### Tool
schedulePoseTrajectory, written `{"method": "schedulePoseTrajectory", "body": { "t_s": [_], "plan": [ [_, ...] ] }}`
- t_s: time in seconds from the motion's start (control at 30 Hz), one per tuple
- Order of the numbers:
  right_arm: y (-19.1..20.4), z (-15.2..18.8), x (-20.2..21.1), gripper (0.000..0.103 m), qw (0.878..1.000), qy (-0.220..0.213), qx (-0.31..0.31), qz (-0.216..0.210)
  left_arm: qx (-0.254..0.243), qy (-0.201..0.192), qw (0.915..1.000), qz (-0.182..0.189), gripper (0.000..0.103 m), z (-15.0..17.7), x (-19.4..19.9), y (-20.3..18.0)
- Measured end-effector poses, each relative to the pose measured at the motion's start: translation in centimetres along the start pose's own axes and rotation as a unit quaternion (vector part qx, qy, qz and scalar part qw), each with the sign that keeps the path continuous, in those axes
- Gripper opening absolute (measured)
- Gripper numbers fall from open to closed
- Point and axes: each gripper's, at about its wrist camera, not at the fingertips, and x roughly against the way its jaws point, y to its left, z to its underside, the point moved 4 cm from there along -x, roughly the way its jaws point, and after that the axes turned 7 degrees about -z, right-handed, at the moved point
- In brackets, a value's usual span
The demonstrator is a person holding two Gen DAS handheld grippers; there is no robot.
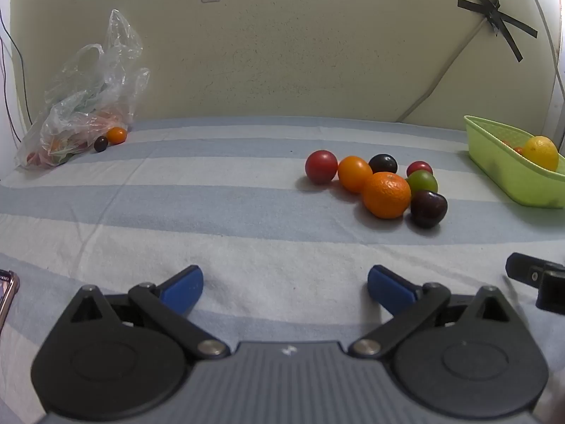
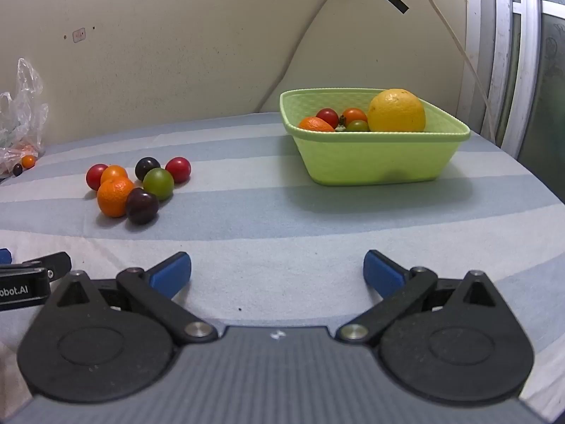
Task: Organize fruits
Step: 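Move the left tool toward the fruit cluster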
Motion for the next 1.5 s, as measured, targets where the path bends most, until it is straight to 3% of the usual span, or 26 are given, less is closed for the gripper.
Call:
{"method": "schedulePoseTrajectory", "body": {
  "t_s": [0.8,1.03,1.17,1.3,1.4,1.5],
  "plan": [
    [0.2,-0.1,-0.1,0.103,1.000,0.001,0.000,0.000,-0.002,0.000,1.0000,-0.003,0.103,0.0,0.4,0.2],
    [0.0,0.0,-0.1,0.103,1.000,0.004,-0.001,-0.004,-0.041,0.003,0.9982,0.043,0.103,0.0,0.6,1.5],
    [0.1,0.1,-0.1,0.103,1.000,0.004,-0.002,-0.005,-0.044,-0.005,0.9978,0.049,0.103,0.6,1.0,1.5],
    [0.2,0.3,0.0,0.103,1.000,0.009,0.013,-0.011,-0.011,-0.014,0.9980,0.060,0.103,0.9,1.5,2.4],
    [0.0,0.4,0.2,0.103,1.000,0.007,0.017,-0.024,0.047,-0.027,0.9945,0.090,0.103,1.1,1.9,4.2],
    [-0.5,0.3,0.3,0.103,0.998,0.006,0.027,-0.050,0.073,-0.023,0.9905,0.114,0.103,0.6,1.8,5.6]
  ]
}}
